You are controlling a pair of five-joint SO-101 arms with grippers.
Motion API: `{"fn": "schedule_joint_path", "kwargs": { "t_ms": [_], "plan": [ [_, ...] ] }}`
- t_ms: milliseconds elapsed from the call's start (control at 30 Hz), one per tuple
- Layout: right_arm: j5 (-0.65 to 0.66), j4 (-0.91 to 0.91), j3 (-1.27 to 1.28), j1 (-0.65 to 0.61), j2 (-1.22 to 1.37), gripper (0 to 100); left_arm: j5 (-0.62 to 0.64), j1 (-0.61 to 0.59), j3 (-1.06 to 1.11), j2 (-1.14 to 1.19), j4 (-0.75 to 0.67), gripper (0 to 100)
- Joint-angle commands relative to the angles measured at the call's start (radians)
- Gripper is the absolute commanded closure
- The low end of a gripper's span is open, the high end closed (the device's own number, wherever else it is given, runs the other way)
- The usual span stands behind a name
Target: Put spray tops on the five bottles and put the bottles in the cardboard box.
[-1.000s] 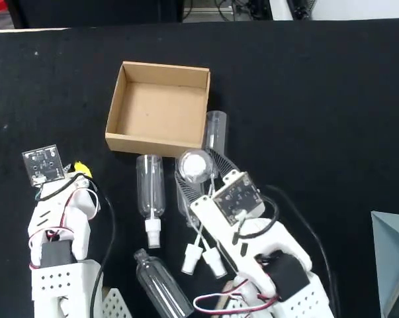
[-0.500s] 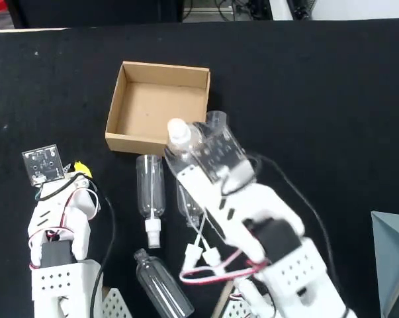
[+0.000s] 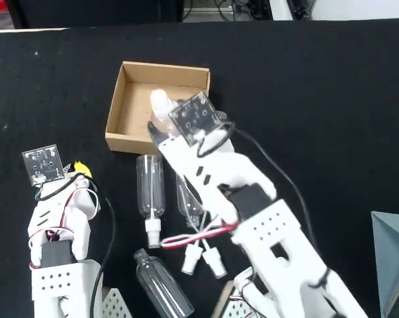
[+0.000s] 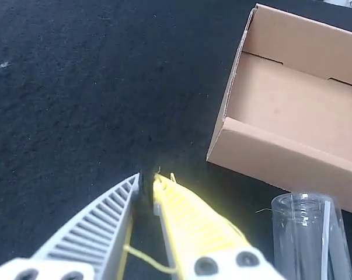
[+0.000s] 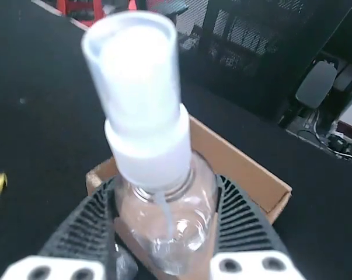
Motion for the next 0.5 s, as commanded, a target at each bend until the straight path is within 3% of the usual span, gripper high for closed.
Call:
{"fn": "schedule_joint_path", "kwargs": {
  "t_ms": [0,467],
  "plan": [
    [-0.041,-0.074,-0.130,-0.005,0.093,92.6,-0.009,-0.015,-0.005,-0.014,0.002,97],
    [-0.055,-0.287,-0.341,-0.005,0.489,92.7,-0.009,-0.015,-0.005,-0.014,0.002,97]
  ]
}}
